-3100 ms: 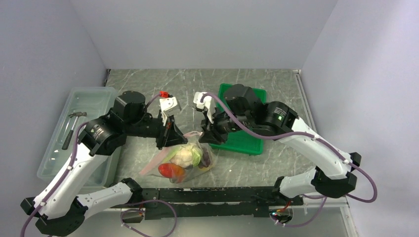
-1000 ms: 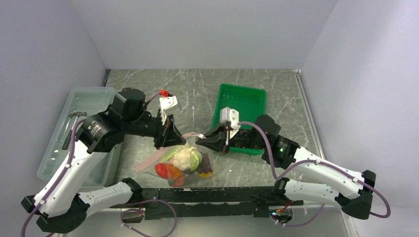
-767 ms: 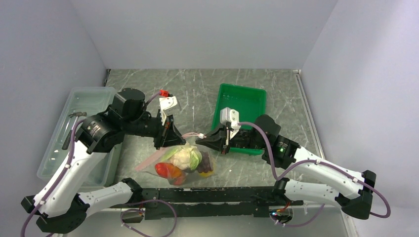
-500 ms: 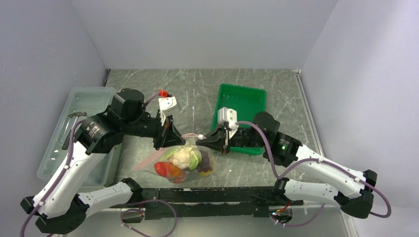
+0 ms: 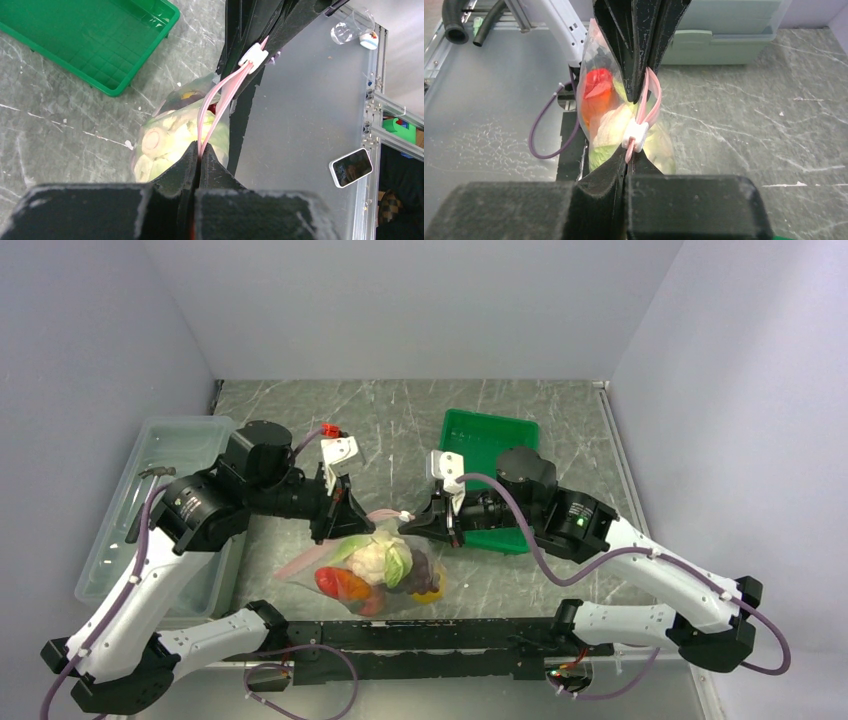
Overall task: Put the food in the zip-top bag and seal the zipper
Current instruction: Zip the zipper food storage bag.
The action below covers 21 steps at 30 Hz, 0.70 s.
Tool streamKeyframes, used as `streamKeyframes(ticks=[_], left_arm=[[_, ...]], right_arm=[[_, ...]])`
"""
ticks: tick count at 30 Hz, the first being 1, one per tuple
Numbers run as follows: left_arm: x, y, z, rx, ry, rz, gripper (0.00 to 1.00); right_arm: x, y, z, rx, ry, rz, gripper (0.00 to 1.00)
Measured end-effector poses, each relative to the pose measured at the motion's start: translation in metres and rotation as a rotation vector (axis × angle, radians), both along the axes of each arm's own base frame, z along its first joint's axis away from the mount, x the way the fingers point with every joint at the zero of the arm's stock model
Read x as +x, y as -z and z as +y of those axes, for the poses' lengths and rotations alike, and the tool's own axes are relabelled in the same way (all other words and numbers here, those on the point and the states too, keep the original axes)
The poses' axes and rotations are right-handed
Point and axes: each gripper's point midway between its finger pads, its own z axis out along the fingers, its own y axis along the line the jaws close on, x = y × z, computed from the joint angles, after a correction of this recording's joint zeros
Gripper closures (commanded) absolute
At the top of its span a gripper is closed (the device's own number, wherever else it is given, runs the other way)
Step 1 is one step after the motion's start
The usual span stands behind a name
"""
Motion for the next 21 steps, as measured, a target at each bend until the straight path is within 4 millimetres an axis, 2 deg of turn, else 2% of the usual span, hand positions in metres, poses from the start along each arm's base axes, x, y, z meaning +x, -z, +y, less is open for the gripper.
streamKeyframes(ticks=[9, 15, 21], left_arm=[[0.0, 0.001, -0.004, -0.011, 0.014, -0.004, 0.97], [0.001, -0.001, -0.004, -0.018, 0.016, -0.009, 0.7], [0.001, -0.005, -0.005, -0.037, 0.022, -0.025, 0.62]], right_arm=[[0.0, 0.0, -0.007, -0.041, 0.011, -0.007, 1.0], [-0.005, 0.002, -0.009, -0.072, -0.01, 0.018, 1.0], [-0.008, 0.024, -0.008, -0.171, -0.027, 0.09, 1.0]])
